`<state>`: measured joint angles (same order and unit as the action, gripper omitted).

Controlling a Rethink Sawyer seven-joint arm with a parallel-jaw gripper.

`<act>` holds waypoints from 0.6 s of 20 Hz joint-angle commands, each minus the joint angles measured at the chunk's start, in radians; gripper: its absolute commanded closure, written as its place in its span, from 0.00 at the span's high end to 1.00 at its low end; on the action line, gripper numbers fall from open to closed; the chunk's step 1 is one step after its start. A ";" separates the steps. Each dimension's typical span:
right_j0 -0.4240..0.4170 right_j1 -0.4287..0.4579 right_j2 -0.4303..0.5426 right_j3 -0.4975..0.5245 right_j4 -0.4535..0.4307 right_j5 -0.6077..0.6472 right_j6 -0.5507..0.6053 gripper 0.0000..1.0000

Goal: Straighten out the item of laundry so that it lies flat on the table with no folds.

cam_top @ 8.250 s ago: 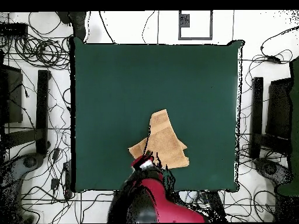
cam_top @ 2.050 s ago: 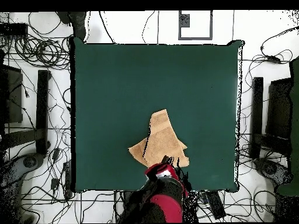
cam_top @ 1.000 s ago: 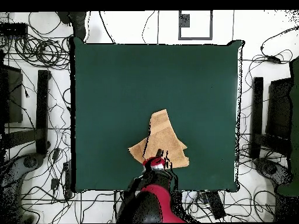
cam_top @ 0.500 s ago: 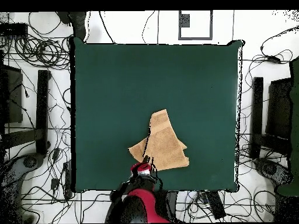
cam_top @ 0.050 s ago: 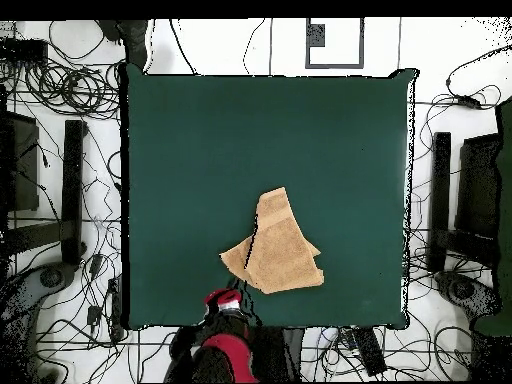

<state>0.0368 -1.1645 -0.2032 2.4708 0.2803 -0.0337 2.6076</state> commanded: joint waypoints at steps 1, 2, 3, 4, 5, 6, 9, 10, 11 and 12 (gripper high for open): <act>0.055 0.159 0.140 0.062 0.119 -0.167 0.407 1.00; 0.051 0.161 0.143 0.064 0.120 -0.173 0.405 1.00; 0.048 0.161 0.145 0.066 0.120 -0.176 0.400 1.00; 0.031 0.157 0.151 0.070 0.110 -0.180 0.393 1.00; 0.014 0.154 0.157 0.074 0.100 -0.183 0.386 1.00; -0.001 0.162 0.164 0.074 0.089 -0.193 0.383 1.00; -0.053 0.196 0.205 0.074 0.042 -0.242 0.406 1.00; -0.089 0.213 0.240 0.077 0.014 -0.265 0.426 1.00; -0.107 0.217 0.264 0.082 0.008 -0.266 0.441 1.00; -0.124 0.221 0.287 0.086 0.002 -0.267 0.455 1.00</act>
<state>-0.0210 -1.0412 -0.1044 2.4772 0.3130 -0.2390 2.7144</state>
